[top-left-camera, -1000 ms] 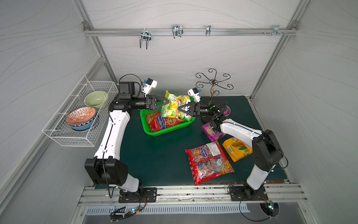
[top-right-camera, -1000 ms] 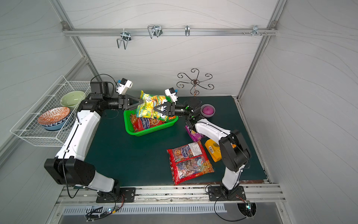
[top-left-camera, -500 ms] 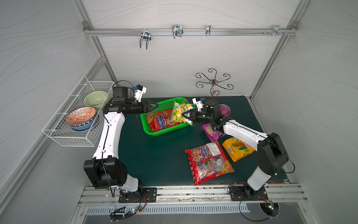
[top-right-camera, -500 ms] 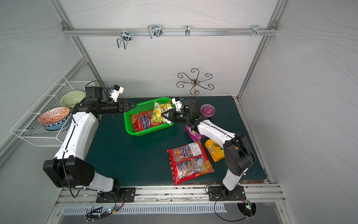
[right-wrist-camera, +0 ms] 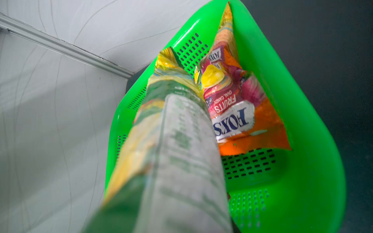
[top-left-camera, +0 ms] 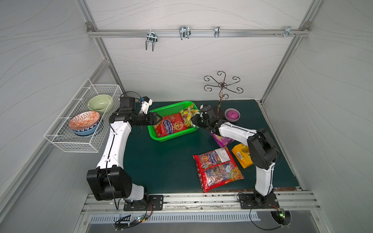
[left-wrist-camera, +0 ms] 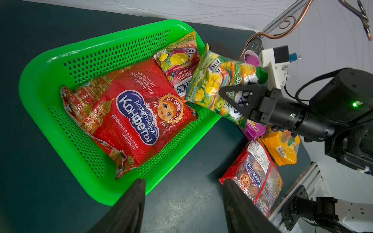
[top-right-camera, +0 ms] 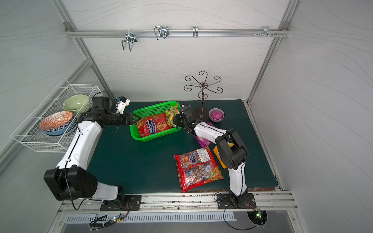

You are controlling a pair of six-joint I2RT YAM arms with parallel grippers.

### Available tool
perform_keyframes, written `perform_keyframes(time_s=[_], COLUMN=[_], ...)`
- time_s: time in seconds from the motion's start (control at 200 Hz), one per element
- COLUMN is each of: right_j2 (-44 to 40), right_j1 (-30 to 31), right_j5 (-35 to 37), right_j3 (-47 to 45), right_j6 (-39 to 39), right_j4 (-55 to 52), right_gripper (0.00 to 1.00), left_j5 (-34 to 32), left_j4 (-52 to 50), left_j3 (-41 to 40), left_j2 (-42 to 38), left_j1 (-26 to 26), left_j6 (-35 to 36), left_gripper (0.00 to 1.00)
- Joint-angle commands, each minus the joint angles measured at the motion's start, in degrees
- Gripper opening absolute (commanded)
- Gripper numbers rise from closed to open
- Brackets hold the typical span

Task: Put the candies in the basket
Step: Pick up the candy at the center of the board, then place the candy in the basket.

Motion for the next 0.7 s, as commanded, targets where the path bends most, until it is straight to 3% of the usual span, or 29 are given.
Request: perform_keyframes(time_s=[0.0, 0.21, 0.505, 0.57, 0.695], right_j2=[2.4, 8.9, 16.4, 16.5, 12.6], right_j1=[0.6, 0.3, -0.3, -0.4, -0.7], right_j5=[5.4, 9.9, 10.2, 9.9, 6.6], right_j3=[4.7, 11.3, 17.4, 16.5, 13.4], right_j6=[0.3, -3.0, -5.9, -5.7, -5.3], right_j4=[3.5, 5.1, 7.6, 7.5, 3.1], right_gripper=[0.20, 0.20, 0.22, 0.29, 0.57], left_j5=[-1.6, -1.4, -1.4, -1.3, -1.2], left_j4=[0.1, 0.1, -0.2, -0.2, -0.4], left_j3=[-0.2, -0.2, -0.4, -0.5, -0.6], left_j2=[-1.2, -0.8, -0.8, -0.9, -1.1], left_j1=[0.1, 0.1, 0.1, 0.1, 0.1], left_j6=[2.6, 2.8, 2.7, 2.6, 2.7], left_gripper=[0.64, 0.64, 0.64, 0.64, 0.64])
